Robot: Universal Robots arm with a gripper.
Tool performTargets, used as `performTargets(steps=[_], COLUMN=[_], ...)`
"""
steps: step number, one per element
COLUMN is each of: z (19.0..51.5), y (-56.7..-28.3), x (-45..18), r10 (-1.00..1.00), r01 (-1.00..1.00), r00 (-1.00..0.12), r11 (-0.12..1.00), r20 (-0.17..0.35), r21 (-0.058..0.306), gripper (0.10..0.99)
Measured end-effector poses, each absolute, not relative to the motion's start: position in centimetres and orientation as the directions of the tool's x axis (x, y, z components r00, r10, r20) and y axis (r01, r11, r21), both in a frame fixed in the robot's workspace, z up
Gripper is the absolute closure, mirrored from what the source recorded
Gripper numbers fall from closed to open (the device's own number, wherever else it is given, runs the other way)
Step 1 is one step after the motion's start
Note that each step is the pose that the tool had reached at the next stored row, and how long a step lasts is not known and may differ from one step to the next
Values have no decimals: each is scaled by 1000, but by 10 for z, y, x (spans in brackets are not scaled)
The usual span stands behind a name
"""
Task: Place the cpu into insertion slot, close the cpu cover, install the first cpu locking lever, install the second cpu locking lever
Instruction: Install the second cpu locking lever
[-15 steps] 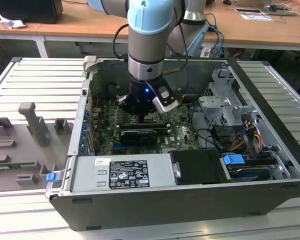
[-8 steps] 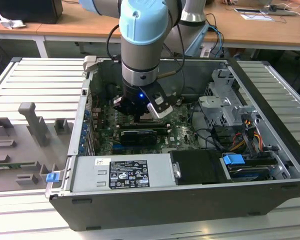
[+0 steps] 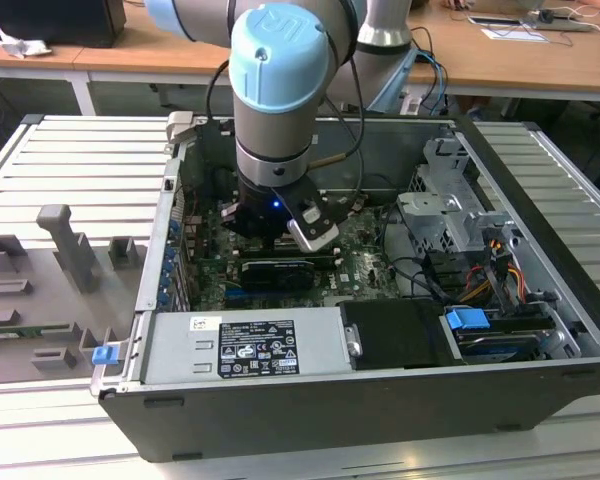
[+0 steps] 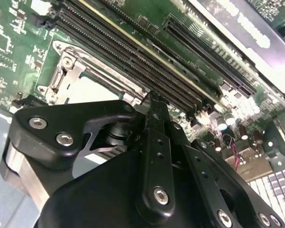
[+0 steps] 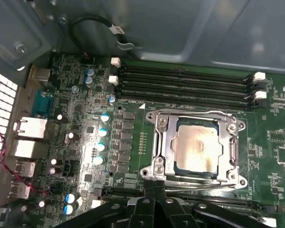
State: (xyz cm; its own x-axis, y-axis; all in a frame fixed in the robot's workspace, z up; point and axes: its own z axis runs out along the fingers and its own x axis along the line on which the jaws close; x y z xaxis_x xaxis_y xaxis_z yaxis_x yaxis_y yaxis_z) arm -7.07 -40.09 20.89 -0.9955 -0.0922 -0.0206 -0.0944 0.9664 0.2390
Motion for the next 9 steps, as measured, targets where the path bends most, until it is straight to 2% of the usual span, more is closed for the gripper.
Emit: performTargets(steps=[2,4,9], z=[205,202,196], y=[-401,-402,-403], x=[-72,-74,-75], r10=[-92,-91,-91], r01=[-95,-95,-95], r00=[-996,-996,-995], r11=[965,958,950], r20=[-22,-25,-28], r21=[244,270,296], gripper=[980,980,980])
